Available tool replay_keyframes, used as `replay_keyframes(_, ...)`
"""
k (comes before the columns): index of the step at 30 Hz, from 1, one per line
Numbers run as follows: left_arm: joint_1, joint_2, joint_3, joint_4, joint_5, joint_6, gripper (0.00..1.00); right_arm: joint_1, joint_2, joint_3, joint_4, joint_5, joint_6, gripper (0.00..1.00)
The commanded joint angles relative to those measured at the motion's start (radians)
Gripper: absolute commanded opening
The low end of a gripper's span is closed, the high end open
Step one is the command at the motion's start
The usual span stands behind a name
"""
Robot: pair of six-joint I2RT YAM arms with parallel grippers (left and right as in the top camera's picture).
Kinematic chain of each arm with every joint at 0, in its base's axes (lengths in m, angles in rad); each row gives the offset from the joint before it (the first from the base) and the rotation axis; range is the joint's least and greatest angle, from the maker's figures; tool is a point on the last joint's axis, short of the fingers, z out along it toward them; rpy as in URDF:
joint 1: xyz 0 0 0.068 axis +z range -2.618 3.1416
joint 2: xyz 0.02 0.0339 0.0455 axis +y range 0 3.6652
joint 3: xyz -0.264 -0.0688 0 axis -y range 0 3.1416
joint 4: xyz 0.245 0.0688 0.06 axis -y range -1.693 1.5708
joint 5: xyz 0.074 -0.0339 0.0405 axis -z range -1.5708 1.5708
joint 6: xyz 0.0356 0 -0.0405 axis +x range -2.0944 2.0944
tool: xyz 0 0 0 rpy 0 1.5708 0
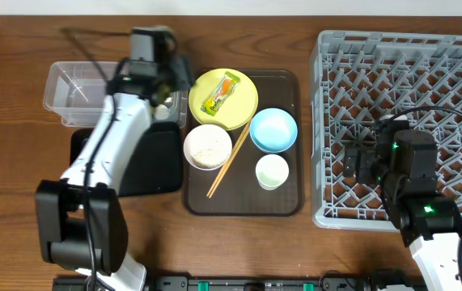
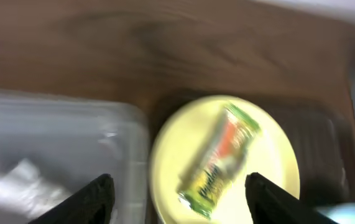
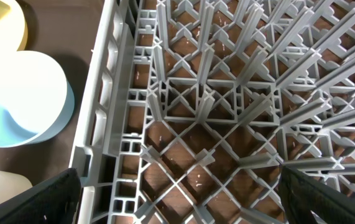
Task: Sort waste into correct bins and load items into the dishwasher rack
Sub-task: 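Grasp the green-orange snack wrapper on the yellow plate with the left gripper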
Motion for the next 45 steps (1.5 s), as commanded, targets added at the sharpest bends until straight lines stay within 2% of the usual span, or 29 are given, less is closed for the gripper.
replay_keyframes(1,-0.066,0.014,0.007,-0.005,0.039,0.391,0.74,0.012,-0.001,0.022,0.0,0.0,0.013,0.99)
replay_keyframes(5,-0.112,0.051,0.007,0.005,0.039,0.513,0.79,0.012,-0.001,0.022,0.0,0.0,0.013,0.99)
replay_keyframes(26,-0.129,0.344,0.007,0.099,0.035,0.515,0.78,0.012,-0.001,0.021,-0.011,-0.001,0.013,0.99)
replay_keyframes(30,-0.129,0.351,0.007,0.098,0.035,0.514,0.67,0.012,-0.001,0.022,-0.01,-0.001,0.013,0.99)
replay_keyframes(36,-0.129,0.351,0.007,0.06,0.035,0.513,0.27,0.012,-0.001,0.021,-0.01,0.0,0.013,0.99)
replay_keyframes(38,-0.129,0.351,0.007,0.043,0.036,0.486,0.19,0.012,-0.001,0.021,-0.011,0.0,0.013,0.99)
replay_keyframes(39,-0.129,0.35,0.008,0.041,0.035,0.467,0.09,0.012,-0.001,0.021,-0.011,0.0,0.013,0.99)
replay_keyframes(40,-0.129,0.346,0.008,0.039,0.035,0.448,0.06,0.012,-0.001,0.021,-0.011,0.0,0.013,0.99)
replay_keyframes(45,-0.129,0.268,0.008,0.04,0.036,0.356,0.06,0.012,-0.001,0.022,-0.011,0.0,0.013,0.99)
